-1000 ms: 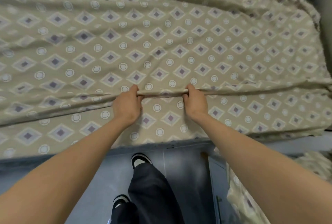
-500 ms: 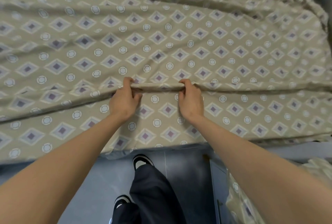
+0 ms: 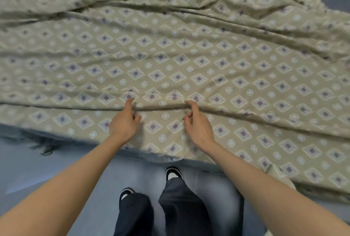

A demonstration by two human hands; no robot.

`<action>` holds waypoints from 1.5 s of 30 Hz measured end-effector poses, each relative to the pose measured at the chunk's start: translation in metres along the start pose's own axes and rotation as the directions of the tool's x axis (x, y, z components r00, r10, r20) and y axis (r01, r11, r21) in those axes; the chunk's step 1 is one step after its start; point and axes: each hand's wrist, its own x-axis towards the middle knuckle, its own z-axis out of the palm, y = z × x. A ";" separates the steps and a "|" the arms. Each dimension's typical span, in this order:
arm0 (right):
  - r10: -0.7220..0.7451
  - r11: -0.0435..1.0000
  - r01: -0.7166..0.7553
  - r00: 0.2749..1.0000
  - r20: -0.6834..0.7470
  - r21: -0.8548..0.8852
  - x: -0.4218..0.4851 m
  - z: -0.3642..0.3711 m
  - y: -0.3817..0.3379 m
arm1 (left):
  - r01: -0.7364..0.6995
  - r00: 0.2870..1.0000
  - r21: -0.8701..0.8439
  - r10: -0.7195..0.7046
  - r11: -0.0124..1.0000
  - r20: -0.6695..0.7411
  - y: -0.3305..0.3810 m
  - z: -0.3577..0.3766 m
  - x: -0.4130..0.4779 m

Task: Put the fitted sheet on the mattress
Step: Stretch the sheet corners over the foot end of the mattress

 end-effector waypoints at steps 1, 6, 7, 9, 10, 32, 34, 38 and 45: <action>-0.027 1.000 0.028 0.999 0.032 -0.009 0.003 0.013 -0.018 | 0.044 0.999 0.004 -0.044 0.999 -0.010 -0.019 -0.015 -0.001; -0.089 0.990 0.107 0.981 0.172 -0.095 0.014 0.054 -0.068 | 0.194 0.981 -0.022 -0.194 0.981 -0.015 -0.082 -0.054 0.005; -0.105 0.986 0.127 0.976 0.192 -0.107 0.018 0.068 -0.081 | 0.214 0.977 -0.031 -0.214 0.976 -0.014 -0.098 -0.063 0.006; -0.119 0.979 0.153 0.966 0.229 -0.137 0.026 0.089 -0.099 | 0.237 0.971 -0.044 -0.238 0.971 -0.015 -0.122 -0.074 0.010; -0.117 0.976 0.158 0.961 0.251 -0.148 0.030 0.102 -0.109 | 0.249 0.968 -0.049 -0.250 0.967 -0.011 -0.135 -0.080 0.013; 0.159 0.987 -0.160 0.986 -0.042 -0.025 0.100 0.242 -0.209 | 0.219 0.972 -0.113 -0.227 0.969 -0.067 -0.268 -0.143 0.127; 0.192 0.981 -0.189 0.979 -0.061 0.048 0.098 0.245 -0.213 | 0.215 0.968 -0.195 -0.235 0.957 -0.085 -0.266 -0.149 0.136; 0.156 0.984 -0.140 0.975 -0.156 0.107 0.084 0.252 -0.218 | 0.169 0.957 -0.199 -0.209 0.965 -0.201 -0.249 -0.162 0.148; 0.183 0.975 -0.147 0.957 -0.227 0.169 0.082 0.254 -0.223 | 0.121 0.958 -0.220 -0.172 0.968 -0.231 -0.245 -0.170 0.154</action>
